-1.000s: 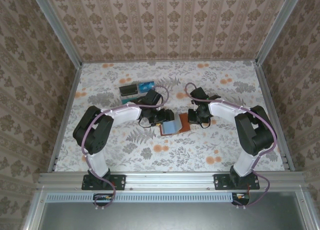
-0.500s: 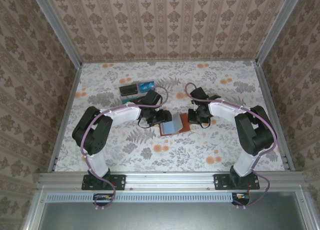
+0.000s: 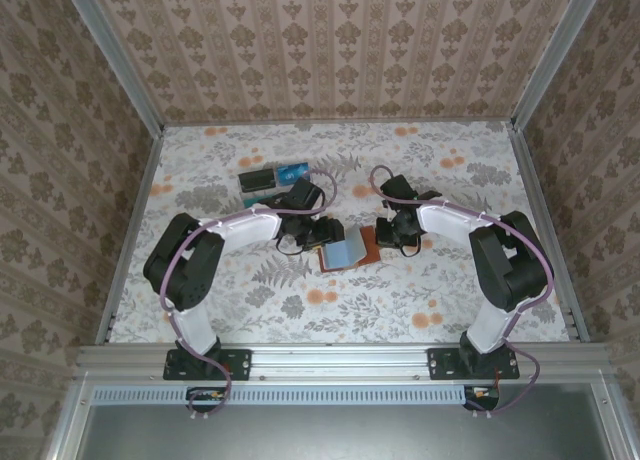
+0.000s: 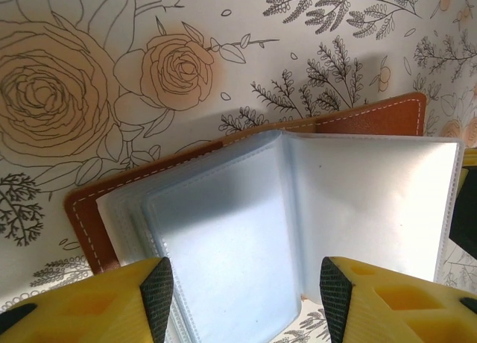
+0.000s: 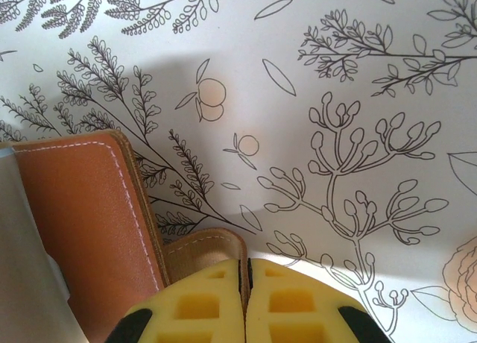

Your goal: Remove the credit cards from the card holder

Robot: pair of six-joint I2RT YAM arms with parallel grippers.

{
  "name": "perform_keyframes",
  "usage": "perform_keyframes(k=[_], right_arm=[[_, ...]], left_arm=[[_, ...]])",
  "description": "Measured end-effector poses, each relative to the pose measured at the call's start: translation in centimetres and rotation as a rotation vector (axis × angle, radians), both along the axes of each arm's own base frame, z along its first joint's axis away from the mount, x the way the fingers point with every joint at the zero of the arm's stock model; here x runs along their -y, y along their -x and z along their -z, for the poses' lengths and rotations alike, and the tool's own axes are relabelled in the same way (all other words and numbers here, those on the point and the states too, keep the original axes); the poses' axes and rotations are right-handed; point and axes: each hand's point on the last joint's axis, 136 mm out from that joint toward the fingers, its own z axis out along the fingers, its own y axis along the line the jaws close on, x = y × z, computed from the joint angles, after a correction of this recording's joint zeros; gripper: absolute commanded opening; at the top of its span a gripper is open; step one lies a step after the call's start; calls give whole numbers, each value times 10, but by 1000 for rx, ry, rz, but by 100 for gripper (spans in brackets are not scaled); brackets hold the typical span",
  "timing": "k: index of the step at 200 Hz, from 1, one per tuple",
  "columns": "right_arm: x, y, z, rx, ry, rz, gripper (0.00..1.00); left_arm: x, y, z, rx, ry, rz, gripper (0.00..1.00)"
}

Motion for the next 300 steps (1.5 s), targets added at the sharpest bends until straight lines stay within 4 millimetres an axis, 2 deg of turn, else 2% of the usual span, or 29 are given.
perform_keyframes(k=[48,87,170,193,207,229,251,278,300], right_arm=[[0,1,3,-7,-1,-1,8],[0,2,4,-13,-2,-2,8],[1,5,8,-27,-14,6,8],[0,5,7,-26,-21,4,12],[0,5,6,-22,-23,3,18],[1,3,-5,7,-27,10,30],[6,-3,-28,79,-18,29,39],[10,-7,-53,161,-10,20,43],[5,-5,-57,164,-28,-16,41]], left_arm=[[1,1,8,-24,-3,-3,60],[4,1,7,-26,13,-1,58],[30,-1,6,-49,115,47,55],[31,-1,6,-55,119,49,53],[31,0,7,-58,118,48,51],[31,0,8,-62,120,49,51],[33,0,8,-63,129,50,50],[33,-1,8,-63,130,46,50],[34,-1,8,-65,132,45,49]])
